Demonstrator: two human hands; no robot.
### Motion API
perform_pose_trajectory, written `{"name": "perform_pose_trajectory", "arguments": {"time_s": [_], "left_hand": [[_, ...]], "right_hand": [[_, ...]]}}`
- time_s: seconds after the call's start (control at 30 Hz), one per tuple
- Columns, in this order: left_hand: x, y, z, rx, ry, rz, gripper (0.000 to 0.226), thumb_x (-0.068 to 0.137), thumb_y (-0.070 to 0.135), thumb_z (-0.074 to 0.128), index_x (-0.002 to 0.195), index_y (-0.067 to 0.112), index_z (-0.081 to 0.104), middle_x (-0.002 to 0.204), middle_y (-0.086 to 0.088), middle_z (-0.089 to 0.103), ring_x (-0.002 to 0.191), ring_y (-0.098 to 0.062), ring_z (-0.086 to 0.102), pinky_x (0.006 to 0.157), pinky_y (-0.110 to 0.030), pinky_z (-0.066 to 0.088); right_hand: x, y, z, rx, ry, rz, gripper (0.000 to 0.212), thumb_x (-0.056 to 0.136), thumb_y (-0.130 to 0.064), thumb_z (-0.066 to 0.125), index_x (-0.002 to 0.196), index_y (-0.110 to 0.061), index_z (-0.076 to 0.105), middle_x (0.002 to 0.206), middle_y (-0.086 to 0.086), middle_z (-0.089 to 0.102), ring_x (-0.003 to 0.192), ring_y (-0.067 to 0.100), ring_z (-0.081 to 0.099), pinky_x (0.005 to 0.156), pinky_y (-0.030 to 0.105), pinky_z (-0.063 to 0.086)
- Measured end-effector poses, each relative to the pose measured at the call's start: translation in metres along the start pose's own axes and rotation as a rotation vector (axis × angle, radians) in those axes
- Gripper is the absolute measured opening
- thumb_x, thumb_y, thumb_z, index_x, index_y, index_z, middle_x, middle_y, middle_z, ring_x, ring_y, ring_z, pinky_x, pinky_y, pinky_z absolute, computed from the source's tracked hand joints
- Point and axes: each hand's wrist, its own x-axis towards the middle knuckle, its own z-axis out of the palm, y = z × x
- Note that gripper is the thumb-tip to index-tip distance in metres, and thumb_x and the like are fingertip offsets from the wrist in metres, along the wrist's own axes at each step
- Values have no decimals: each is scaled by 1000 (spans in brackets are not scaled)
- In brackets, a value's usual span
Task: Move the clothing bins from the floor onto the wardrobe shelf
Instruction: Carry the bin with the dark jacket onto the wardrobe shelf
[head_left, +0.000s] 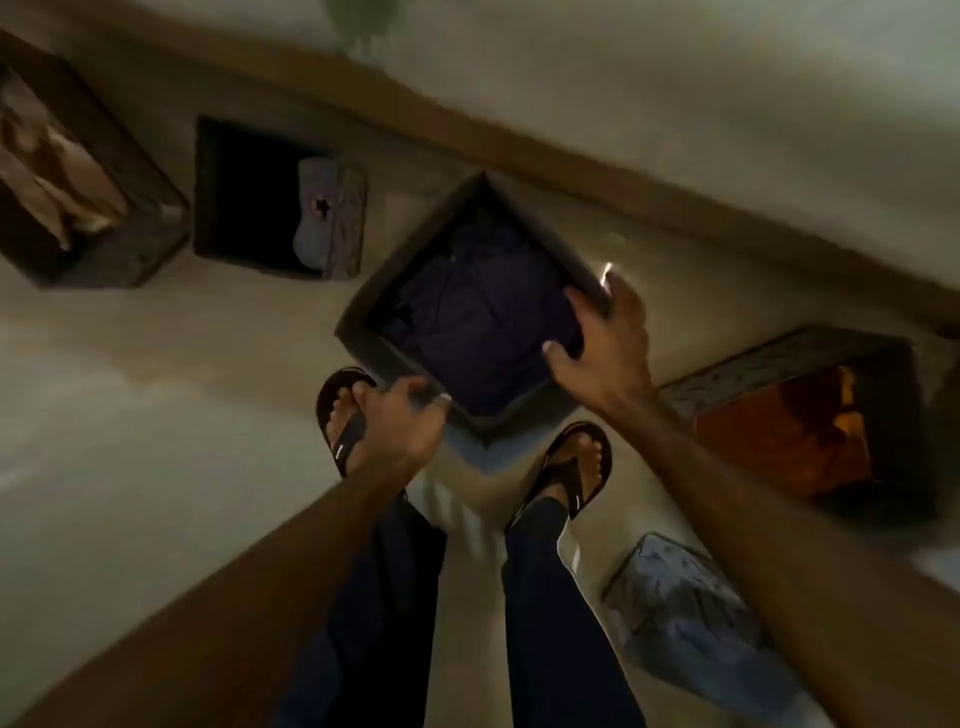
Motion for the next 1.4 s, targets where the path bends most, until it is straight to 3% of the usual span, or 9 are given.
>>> {"name": "perform_pose_trajectory", "arguments": {"time_s": [0.13,0.3,0.4,0.5,0.6,0.7,0.9,1.07,1.4], "left_hand": [[21,10,28,-78,-17,-167,53,84,49,55,133,27,49,156,-17,18,142,-35,22,110,-34,21],[57,-19,50,-148,110,-251,59,77,54,46,130,30,51,146,-8,37,139,-33,25,116,-43,23],[67,-21,53,-230,-17,-197,41,90,22,55,130,19,56,126,2,48,129,-28,44,107,-27,35],[58,-26,38,-178,-40,-166,42,91,16,51,131,25,57,130,-1,51,133,-25,39,97,-14,21],[49,-37,23,-120,13,-119,59,69,34,50,125,50,52,141,-3,49,133,-32,41,113,-42,32],[56,-63,23,-121,-53,-43,76,55,34,45,130,45,45,141,-3,53,131,-31,47,108,-48,41],[-86,-14,-80,-51,-136,129,68,75,2,51,143,13,46,144,-8,52,131,-28,50,106,-38,45],[-217,30,-168,96,-97,317,77,69,13,47,145,28,42,138,-3,58,123,-25,57,101,-33,48],[-430,98,-285,270,23,795,78,82,3,57,151,31,30,87,-6,69,54,-13,56,56,-26,47]], "right_hand": [[46,16,28,-169,61,-54,70,80,-44,60,143,-24,36,157,17,14,143,38,12,113,50,22],[84,18,50,-239,18,-52,52,82,-36,56,129,-15,49,132,19,44,120,40,44,96,49,42],[92,15,50,-294,82,-68,31,81,-19,51,108,-7,61,111,20,56,102,41,53,77,42,46],[90,21,44,-271,66,-27,30,77,-10,49,99,-13,69,105,19,64,97,41,60,73,37,48],[70,29,34,-221,14,65,35,81,-13,49,107,-21,70,112,16,67,102,40,61,84,39,51],[26,33,18,-176,-47,69,35,79,-14,48,106,-21,68,109,15,68,99,38,62,83,38,51],[-110,17,-77,11,21,144,45,75,2,47,109,-15,69,105,18,71,94,38,66,77,41,54],[-249,-12,-172,138,96,222,54,76,-1,46,123,-22,64,103,19,71,91,39,65,76,41,54],[-478,-79,-315,401,471,432,54,83,10,44,132,-10,56,124,15,65,108,29,63,93,28,46]]}}
